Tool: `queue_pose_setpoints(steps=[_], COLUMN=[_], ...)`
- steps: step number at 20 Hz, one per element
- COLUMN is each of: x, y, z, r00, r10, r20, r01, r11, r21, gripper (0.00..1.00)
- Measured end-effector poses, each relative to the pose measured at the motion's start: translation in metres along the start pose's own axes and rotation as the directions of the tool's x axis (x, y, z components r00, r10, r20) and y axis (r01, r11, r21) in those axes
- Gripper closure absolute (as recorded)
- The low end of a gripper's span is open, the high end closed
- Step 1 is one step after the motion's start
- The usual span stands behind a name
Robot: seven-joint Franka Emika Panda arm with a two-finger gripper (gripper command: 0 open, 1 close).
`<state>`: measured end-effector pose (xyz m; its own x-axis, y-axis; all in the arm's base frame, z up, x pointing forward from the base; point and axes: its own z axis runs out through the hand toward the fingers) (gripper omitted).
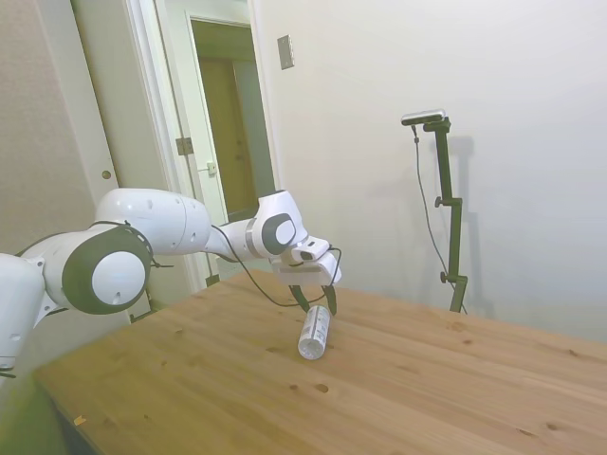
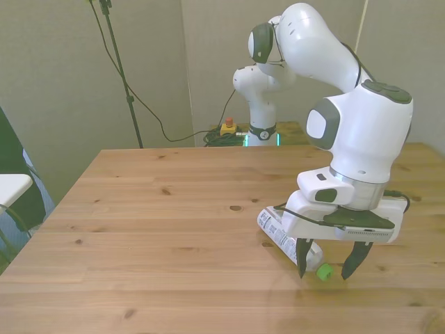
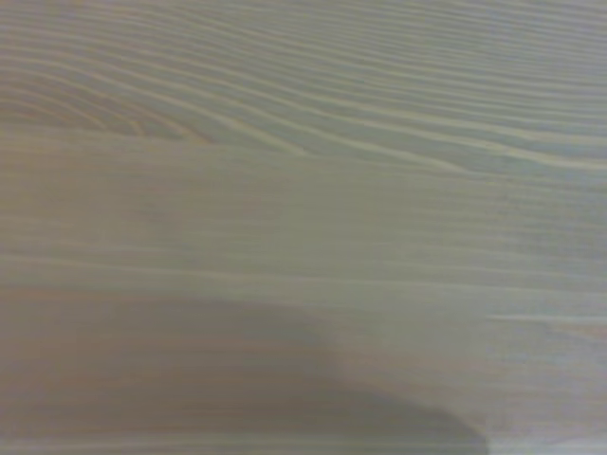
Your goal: Stand the water bottle
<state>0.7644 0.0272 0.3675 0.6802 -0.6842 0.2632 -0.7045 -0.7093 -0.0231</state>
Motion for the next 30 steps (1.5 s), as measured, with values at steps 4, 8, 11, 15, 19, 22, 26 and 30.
queue_pose_setpoints(steps=[4, 8, 11, 15, 19, 22, 26, 30], x=[0.002, 0.006, 0.008, 0.013, 0.018, 0.019, 0.022, 0.034], y=[0.002, 0.006, 0.009, 0.015, 0.023, 0.026, 0.027, 0.023], z=[0.001, 0.002, 0.003, 0.003, 0.004, 0.004, 0.0, -0.028], r00=[1.0, 1.0, 1.0, 0.999, 0.997, 0.994, 0.99, 0.979], r10=[0.001, 0.011, 0.017, 0.032, 0.057, 0.073, 0.109, 0.202], r20=[0.005, 0.014, 0.018, 0.028, 0.057, 0.081, 0.091, 0.039], r01=[-0.001, -0.011, -0.017, -0.032, -0.056, -0.071, -0.106, -0.202], r11=[1.0, 1.0, 1.0, 0.999, 0.998, 0.997, 0.993, 0.979], r21=[0.002, 0.006, 0.002, -0.009, -0.024, -0.036, -0.045, -0.009], gripper=[1.0, 1.0, 1.0, 1.0, 1.0, 1.0, 1.0, 1.0])
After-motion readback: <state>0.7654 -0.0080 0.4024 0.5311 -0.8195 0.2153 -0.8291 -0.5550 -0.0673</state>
